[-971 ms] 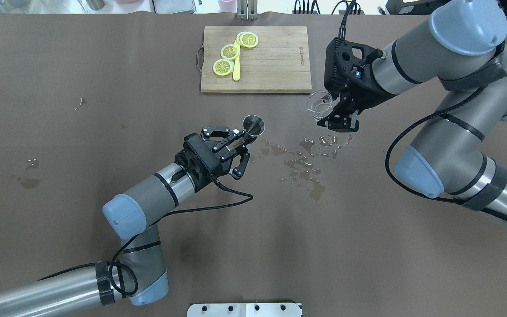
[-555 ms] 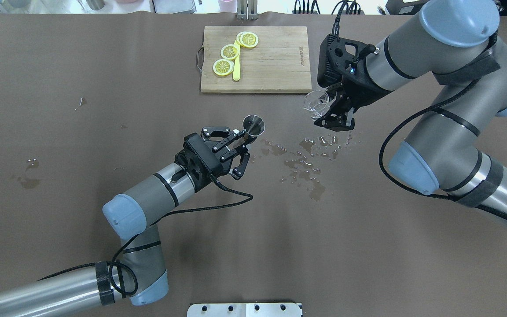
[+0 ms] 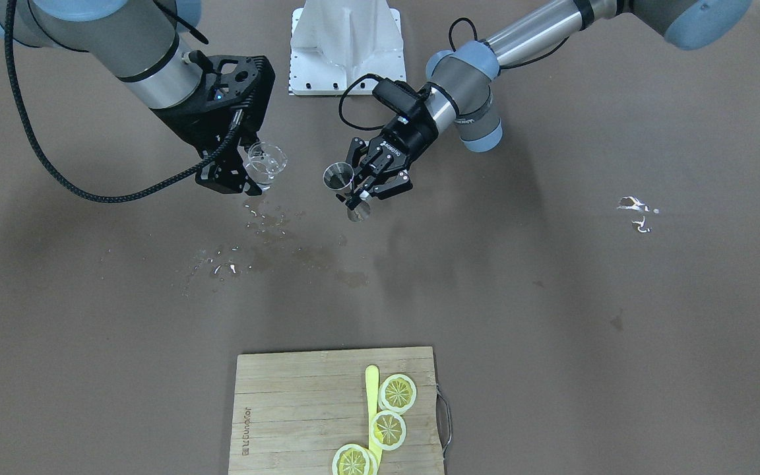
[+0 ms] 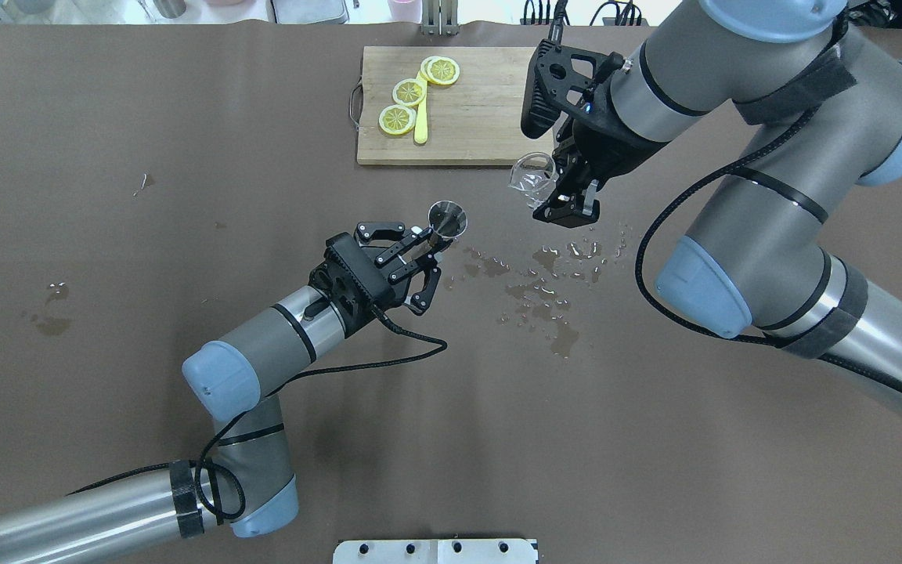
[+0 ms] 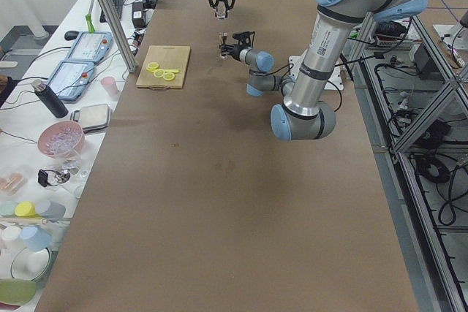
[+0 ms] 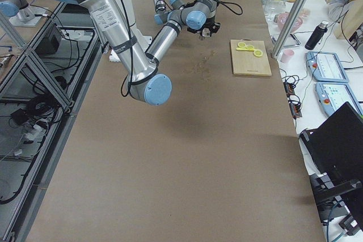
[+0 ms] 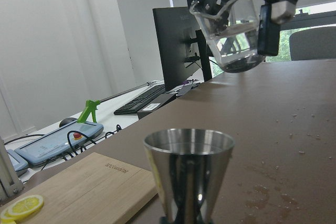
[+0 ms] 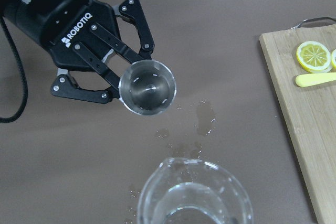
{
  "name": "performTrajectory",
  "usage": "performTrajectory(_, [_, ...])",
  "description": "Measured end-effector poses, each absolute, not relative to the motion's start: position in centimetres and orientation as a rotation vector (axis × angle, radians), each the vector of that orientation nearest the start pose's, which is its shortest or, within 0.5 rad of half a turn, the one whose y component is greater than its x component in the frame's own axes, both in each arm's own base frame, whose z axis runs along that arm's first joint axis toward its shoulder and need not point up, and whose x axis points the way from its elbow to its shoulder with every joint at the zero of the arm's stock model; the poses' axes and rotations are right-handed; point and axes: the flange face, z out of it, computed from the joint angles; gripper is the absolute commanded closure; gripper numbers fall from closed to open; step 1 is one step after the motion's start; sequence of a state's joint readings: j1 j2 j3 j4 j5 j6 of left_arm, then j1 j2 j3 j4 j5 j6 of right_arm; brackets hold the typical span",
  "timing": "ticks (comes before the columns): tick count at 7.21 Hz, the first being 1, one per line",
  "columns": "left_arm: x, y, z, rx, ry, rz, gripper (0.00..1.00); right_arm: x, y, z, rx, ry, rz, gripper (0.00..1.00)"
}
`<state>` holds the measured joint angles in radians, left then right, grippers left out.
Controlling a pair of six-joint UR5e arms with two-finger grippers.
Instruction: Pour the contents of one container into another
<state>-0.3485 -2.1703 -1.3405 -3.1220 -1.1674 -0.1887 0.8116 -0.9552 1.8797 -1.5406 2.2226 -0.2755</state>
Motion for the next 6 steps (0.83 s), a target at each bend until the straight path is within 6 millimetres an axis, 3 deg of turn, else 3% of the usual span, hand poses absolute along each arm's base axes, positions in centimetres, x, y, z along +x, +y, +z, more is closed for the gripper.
performTrajectory(6, [55.9,-38.7,24.7,1.610,1.016,0.316,1.00,-37.8,-48.2,14.6,0.646,-0.866,-1.246,1.00])
